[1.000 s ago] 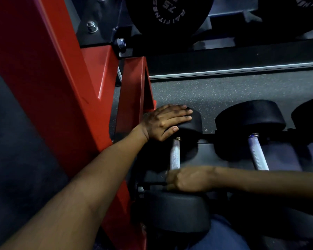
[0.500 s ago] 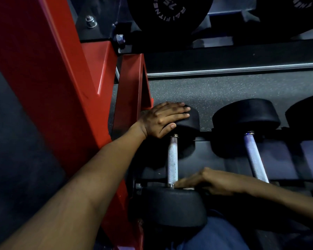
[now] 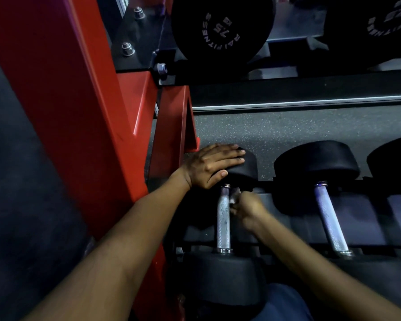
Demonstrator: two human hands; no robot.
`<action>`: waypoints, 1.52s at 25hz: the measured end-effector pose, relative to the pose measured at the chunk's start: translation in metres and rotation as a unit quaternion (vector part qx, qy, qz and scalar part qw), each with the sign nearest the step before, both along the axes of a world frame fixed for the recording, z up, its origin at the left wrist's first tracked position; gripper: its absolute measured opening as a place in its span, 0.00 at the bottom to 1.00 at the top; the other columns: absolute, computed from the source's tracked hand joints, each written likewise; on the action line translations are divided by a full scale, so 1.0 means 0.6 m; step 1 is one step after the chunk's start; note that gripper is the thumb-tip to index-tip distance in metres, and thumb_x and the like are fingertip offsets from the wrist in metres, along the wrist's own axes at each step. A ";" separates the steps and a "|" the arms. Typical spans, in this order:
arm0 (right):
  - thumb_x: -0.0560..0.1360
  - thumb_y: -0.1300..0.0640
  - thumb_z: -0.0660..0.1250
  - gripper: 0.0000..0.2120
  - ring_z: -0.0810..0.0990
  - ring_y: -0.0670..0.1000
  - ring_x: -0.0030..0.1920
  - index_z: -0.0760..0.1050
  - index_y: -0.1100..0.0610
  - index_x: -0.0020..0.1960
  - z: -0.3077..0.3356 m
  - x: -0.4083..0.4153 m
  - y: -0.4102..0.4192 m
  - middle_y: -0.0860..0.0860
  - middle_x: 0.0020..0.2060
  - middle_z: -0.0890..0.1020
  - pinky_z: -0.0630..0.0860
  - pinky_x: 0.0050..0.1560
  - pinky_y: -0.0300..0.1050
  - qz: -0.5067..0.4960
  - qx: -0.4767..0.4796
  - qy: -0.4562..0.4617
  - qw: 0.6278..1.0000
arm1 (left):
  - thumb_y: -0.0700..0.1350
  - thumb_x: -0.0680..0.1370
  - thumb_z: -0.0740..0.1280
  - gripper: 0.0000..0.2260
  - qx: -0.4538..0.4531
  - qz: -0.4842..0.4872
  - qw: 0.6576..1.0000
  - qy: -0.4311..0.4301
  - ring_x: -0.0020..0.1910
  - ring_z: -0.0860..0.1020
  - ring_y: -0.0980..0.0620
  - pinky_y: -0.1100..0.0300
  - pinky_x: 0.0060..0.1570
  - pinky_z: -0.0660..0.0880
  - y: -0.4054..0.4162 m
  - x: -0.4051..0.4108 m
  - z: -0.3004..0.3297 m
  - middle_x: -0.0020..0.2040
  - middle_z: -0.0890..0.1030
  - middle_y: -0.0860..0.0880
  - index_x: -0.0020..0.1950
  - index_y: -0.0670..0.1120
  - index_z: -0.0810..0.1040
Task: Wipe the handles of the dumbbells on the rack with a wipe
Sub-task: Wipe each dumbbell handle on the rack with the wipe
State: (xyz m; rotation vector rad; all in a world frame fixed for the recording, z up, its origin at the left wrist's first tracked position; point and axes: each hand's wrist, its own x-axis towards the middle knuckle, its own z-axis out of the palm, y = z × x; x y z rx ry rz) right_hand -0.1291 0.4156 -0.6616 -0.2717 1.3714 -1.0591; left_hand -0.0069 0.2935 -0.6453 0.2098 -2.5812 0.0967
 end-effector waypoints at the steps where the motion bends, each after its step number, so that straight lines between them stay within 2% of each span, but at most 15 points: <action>1: 0.76 0.72 0.52 0.16 0.69 0.47 0.26 0.68 0.58 0.36 -0.004 0.008 0.015 0.52 0.28 0.72 0.68 0.23 0.35 0.003 -0.006 0.028 1.000 | 0.51 0.83 0.48 0.22 0.003 0.000 1.000 0.000 0.70 0.70 0.42 0.41 0.64 0.69 -0.001 0.001 -0.002 0.69 0.74 0.41 0.69 0.42 0.72; 5: 0.69 0.71 0.53 0.13 0.67 0.48 0.27 0.65 0.56 0.33 -0.008 -0.006 0.002 0.52 0.28 0.68 0.67 0.25 0.36 -0.021 0.027 -0.012 0.999 | 0.51 0.83 0.48 0.23 0.005 -0.005 1.000 0.004 0.70 0.70 0.43 0.42 0.65 0.69 0.000 0.000 -0.002 0.69 0.74 0.41 0.69 0.42 0.73; 8: 0.73 0.70 0.56 0.12 0.69 0.48 0.31 0.68 0.56 0.36 0.001 0.009 -0.011 0.52 0.31 0.71 0.67 0.30 0.40 -0.029 -0.022 0.094 0.995 | 0.51 0.83 0.47 0.21 -0.003 -0.005 1.000 0.007 0.70 0.70 0.43 0.44 0.66 0.68 0.000 -0.002 -0.001 0.68 0.75 0.41 0.69 0.43 0.70; 10: 0.69 0.67 0.62 0.06 0.76 0.50 0.38 0.71 0.59 0.45 0.001 0.056 -0.006 0.54 0.37 0.77 0.77 0.37 0.39 0.010 -0.077 0.144 0.987 | 0.51 0.84 0.47 0.22 0.006 -0.010 1.000 0.012 0.70 0.70 0.43 0.45 0.66 0.68 0.000 -0.003 -0.001 0.68 0.75 0.41 0.69 0.43 0.71; 12: 0.64 0.59 0.63 0.20 0.80 0.55 0.50 0.72 0.64 0.55 -0.011 0.065 -0.026 0.58 0.51 0.80 0.79 0.50 0.44 0.047 -0.064 0.211 0.974 | 0.52 0.84 0.46 0.24 0.009 -0.007 1.000 0.013 0.70 0.70 0.43 0.45 0.66 0.68 0.001 -0.003 -0.003 0.68 0.75 0.41 0.68 0.41 0.73; 15: 0.68 0.60 0.63 0.16 0.78 0.51 0.43 0.74 0.67 0.53 -0.021 0.059 -0.050 0.58 0.47 0.81 0.76 0.39 0.36 0.054 -0.040 0.202 0.977 | 0.52 0.84 0.45 0.25 0.013 -0.005 1.000 0.012 0.70 0.70 0.43 0.45 0.66 0.68 0.000 -0.001 -0.003 0.68 0.74 0.41 0.68 0.41 0.73; 17: 0.58 0.53 0.66 0.32 0.79 0.56 0.52 0.71 0.67 0.60 -0.021 0.062 -0.042 0.62 0.55 0.79 0.77 0.51 0.43 0.108 -0.029 0.224 0.968 | 0.51 0.84 0.45 0.25 0.007 -0.005 1.000 0.014 0.70 0.70 0.43 0.46 0.66 0.68 0.001 -0.002 -0.001 0.68 0.75 0.41 0.68 0.40 0.73; 18: 0.57 0.52 0.66 0.33 0.79 0.57 0.52 0.71 0.67 0.59 -0.029 0.057 -0.046 0.61 0.54 0.78 0.78 0.52 0.46 0.119 -0.044 0.230 0.965 | 0.51 0.84 0.45 0.25 0.012 -0.005 1.000 0.015 0.70 0.70 0.43 0.47 0.66 0.68 0.002 -0.003 0.000 0.68 0.75 0.40 0.67 0.40 0.74; 21: 0.71 0.65 0.60 0.03 0.75 0.49 0.33 0.72 0.60 0.41 -0.010 0.022 -0.034 0.53 0.35 0.75 0.72 0.34 0.38 0.076 -0.059 0.063 0.993 | 0.51 0.83 0.45 0.26 0.017 0.002 1.000 0.011 0.70 0.70 0.43 0.45 0.66 0.68 0.003 -0.002 0.000 0.68 0.74 0.41 0.67 0.39 0.75; 24: 0.77 0.63 0.56 0.10 0.79 0.49 0.29 0.75 0.60 0.43 -0.027 -0.005 0.021 0.53 0.31 0.79 0.76 0.33 0.39 0.128 -0.051 -0.130 0.982 | 0.50 0.83 0.46 0.25 0.011 0.002 1.000 0.011 0.70 0.70 0.43 0.44 0.66 0.69 0.003 0.000 0.000 0.69 0.74 0.42 0.68 0.40 0.75; 28: 0.78 0.62 0.63 0.12 0.77 0.42 0.26 0.74 0.60 0.36 -0.037 -0.020 0.105 0.49 0.26 0.78 0.75 0.32 0.35 0.284 -0.065 0.100 0.951 | 0.49 0.83 0.47 0.24 0.008 0.006 1.000 0.013 0.70 0.70 0.44 0.45 0.66 0.68 0.006 -0.001 0.001 0.69 0.74 0.42 0.68 0.40 0.75; 30: 0.74 0.67 0.67 0.08 0.75 0.34 0.25 0.76 0.60 0.37 -0.017 -0.050 0.115 0.42 0.22 0.76 0.71 0.32 0.29 0.314 -0.151 0.308 0.886 | 0.49 0.83 0.47 0.24 0.008 0.008 1.000 0.006 0.70 0.70 0.44 0.46 0.66 0.68 0.005 0.000 0.002 0.69 0.74 0.42 0.68 0.40 0.75; 32: 0.74 0.66 0.64 0.09 0.76 0.30 0.38 0.81 0.60 0.50 0.005 -0.072 0.092 0.40 0.34 0.82 0.70 0.42 0.24 0.288 -0.306 0.503 0.755 | 0.49 0.83 0.47 0.24 0.001 0.012 1.000 0.005 0.70 0.70 0.44 0.47 0.66 0.67 0.005 0.000 0.002 0.69 0.74 0.42 0.68 0.40 0.75; 35: 0.81 0.58 0.52 0.18 0.70 0.50 0.67 0.71 0.63 0.67 -0.019 -0.108 0.054 0.57 0.65 0.75 0.60 0.71 0.38 0.394 -0.465 0.604 0.514 | 0.49 0.83 0.47 0.24 0.003 0.004 1.000 0.013 0.70 0.71 0.43 0.47 0.66 0.68 0.004 -0.001 0.003 0.68 0.75 0.41 0.67 0.40 0.76; 38: 0.82 0.46 0.45 0.27 0.67 0.57 0.70 0.68 0.62 0.69 -0.058 -0.113 0.060 0.59 0.68 0.71 0.58 0.73 0.49 0.528 -0.516 0.599 0.311 | 0.49 0.83 0.47 0.23 0.005 -0.006 1.000 0.025 0.70 0.71 0.43 0.47 0.65 0.68 0.005 0.000 0.000 0.68 0.75 0.41 0.67 0.40 0.75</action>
